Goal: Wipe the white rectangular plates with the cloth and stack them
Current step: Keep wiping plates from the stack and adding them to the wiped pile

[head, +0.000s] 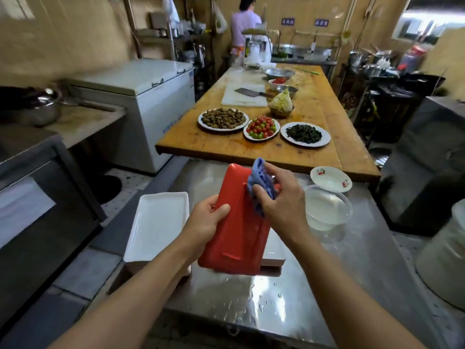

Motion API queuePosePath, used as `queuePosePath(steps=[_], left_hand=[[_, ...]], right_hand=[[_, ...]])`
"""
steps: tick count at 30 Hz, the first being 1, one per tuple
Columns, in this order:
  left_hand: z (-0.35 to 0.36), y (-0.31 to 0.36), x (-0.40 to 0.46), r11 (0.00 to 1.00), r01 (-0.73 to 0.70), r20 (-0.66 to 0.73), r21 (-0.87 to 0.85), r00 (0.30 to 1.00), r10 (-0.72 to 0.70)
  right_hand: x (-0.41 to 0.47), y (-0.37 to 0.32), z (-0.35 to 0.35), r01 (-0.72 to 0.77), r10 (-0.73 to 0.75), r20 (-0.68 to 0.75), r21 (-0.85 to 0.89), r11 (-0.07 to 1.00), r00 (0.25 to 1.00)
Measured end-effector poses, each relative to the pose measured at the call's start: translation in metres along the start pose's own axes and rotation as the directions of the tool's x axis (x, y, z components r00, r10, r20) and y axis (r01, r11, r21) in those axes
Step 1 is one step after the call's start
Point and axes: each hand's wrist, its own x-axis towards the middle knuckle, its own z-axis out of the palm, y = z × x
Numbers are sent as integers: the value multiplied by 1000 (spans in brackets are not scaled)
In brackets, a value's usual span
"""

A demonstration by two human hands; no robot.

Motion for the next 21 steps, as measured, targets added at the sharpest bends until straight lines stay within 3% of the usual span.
queuePosePath(steps=[6, 11, 16, 21], left_hand=[[-10, 9, -14, 994, -44, 24, -103, 999, 46], [-12, 12, -18, 982, -42, 19, -182, 999, 46], [-5, 9, -17, 961, -40, -26, -273, 999, 34], [0, 13, -11, 950, -58, -44, -308, 998, 46]], right_hand=[[8, -24, 22, 286, -240, 215, -220, 932, 947], [16, -27, 22, 444, -328, 352, -329, 834, 877], [20, -12, 8, 341, -240, 279, -410, 846, 930], [15, 5, -2, 130, -95, 124, -313, 941, 988]])
